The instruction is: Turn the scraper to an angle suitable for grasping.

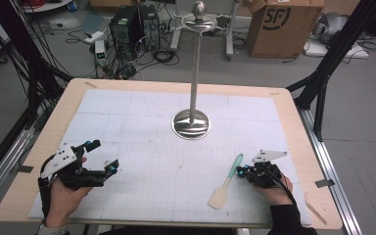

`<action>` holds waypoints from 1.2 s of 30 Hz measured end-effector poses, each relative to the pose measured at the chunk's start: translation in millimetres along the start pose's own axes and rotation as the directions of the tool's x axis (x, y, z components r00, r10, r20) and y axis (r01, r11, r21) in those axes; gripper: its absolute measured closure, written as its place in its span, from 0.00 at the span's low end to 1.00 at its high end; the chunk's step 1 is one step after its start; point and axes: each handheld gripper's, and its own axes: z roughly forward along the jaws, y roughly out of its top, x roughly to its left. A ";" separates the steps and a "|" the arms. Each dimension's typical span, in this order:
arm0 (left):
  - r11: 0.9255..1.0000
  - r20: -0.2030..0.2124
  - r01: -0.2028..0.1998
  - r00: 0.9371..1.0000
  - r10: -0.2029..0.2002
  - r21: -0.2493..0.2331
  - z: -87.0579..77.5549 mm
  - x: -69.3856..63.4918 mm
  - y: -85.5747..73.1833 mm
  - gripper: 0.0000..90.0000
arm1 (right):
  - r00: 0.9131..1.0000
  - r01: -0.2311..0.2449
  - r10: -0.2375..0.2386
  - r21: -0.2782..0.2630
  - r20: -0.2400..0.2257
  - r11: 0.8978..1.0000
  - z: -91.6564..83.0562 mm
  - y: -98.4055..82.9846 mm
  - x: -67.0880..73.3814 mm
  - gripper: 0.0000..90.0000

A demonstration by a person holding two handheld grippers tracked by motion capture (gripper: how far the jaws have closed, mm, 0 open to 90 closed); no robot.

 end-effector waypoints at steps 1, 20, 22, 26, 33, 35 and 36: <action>1.000 -0.005 0.001 1.000 -0.001 -0.001 -0.6 0.1 0.7 0.02 | 1.000 0.014 -0.014 -0.005 -0.005 1.000 5.5 4.4 3.6 1.00; 1.000 0.005 0.005 1.000 -0.005 -0.012 -4.2 1.6 3.0 0.02 | 0.992 0.103 -0.109 -0.090 -0.067 0.991 36.9 42.1 58.0 1.00; 1.000 0.003 0.003 1.000 -0.003 -0.006 -3.5 1.4 2.2 0.02 | 0.984 0.140 -0.148 -0.087 -0.094 0.986 36.1 44.7 66.7 1.00; 1.000 0.004 0.004 1.000 -0.004 -0.008 -4.3 2.0 2.4 0.02 | 0.969 0.196 -0.200 -0.046 -0.143 0.980 43.9 47.3 84.1 1.00; 1.000 -0.005 0.009 1.000 -0.009 -0.005 -6.3 5.7 1.7 0.02 | 0.950 0.231 -0.218 0.035 -0.225 0.972 50.3 45.2 97.1 1.00; 1.000 -0.005 0.015 1.000 -0.015 -0.010 -6.6 5.7 1.8 0.02 | 0.948 0.228 -0.209 0.055 -0.239 0.972 50.3 42.7 99.4 1.00; 1.000 -0.007 0.013 1.000 -0.014 -0.011 -7.3 6.3 2.1 0.02 | 0.953 0.203 -0.182 0.064 -0.242 0.977 49.4 41.7 98.9 1.00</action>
